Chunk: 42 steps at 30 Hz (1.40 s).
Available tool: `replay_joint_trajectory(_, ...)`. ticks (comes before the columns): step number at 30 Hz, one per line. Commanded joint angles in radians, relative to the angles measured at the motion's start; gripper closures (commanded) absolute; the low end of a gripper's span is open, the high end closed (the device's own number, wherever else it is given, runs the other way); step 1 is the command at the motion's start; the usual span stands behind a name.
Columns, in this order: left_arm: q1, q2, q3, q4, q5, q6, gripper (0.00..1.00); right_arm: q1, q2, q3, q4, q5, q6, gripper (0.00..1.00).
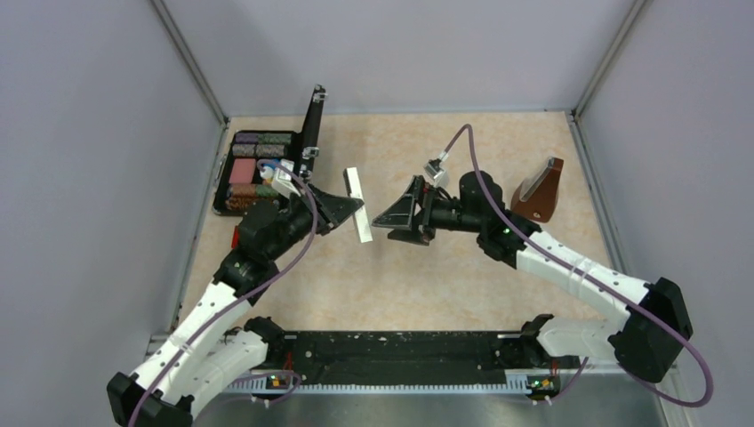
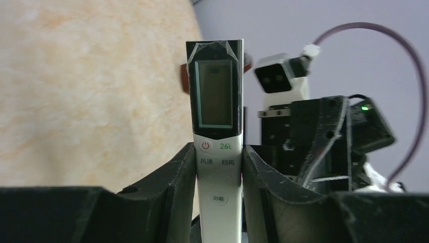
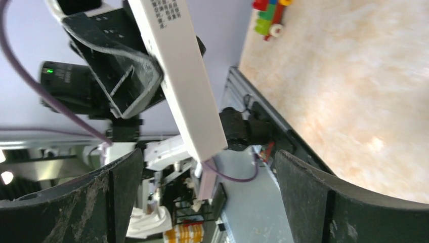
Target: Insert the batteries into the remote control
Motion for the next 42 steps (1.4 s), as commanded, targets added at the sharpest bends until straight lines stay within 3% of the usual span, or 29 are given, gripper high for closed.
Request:
replay_joint_trajectory(1,0.004,0.041,0.096,-0.27,-0.091,0.181,1.0,-0.025,-0.082,0.0,-0.237,0.123,-0.14,0.01)
replay_joint_trajectory(6,-0.001,0.178,0.112,-0.424,-0.159,0.313,1.0,-0.029,-0.109,-0.005,-0.455,0.276,-0.229,0.01)
replay_joint_trajectory(13,-0.081,0.422,0.087,-0.453,-0.404,0.404,1.0,-0.028,-0.131,0.045,-0.626,0.47,-0.309,0.01)
replay_joint_trajectory(20,-0.186,0.637,0.11,-0.434,-0.575,0.405,1.0,-0.029,-0.15,0.043,-0.668,0.51,-0.302,0.01)
replay_joint_trajectory(27,-0.219,0.723,0.094,-0.407,-0.607,0.387,0.97,-0.029,-0.191,0.026,-0.675,0.508,-0.274,0.01)
replay_joint_trajectory(30,-0.222,0.734,0.082,-0.401,-0.607,0.378,0.81,-0.029,-0.208,0.02,-0.677,0.504,-0.268,0.01)
replay_joint_trajectory(32,-0.224,0.723,0.077,-0.4,-0.602,0.373,0.58,-0.029,-0.218,0.019,-0.689,0.505,-0.265,0.01)
replay_joint_trajectory(33,-0.224,0.714,0.077,-0.4,-0.59,0.377,0.45,-0.029,-0.224,0.017,-0.697,0.507,-0.263,0.01)
replay_joint_trajectory(35,-0.224,0.683,0.093,-0.432,-0.57,0.378,0.05,-0.028,-0.247,0.013,-0.712,0.519,-0.262,0.01)
replay_joint_trajectory(42,-0.226,0.444,0.097,-0.544,-0.55,0.369,0.01,-0.029,-0.361,-0.009,-0.804,0.625,-0.285,0.01)
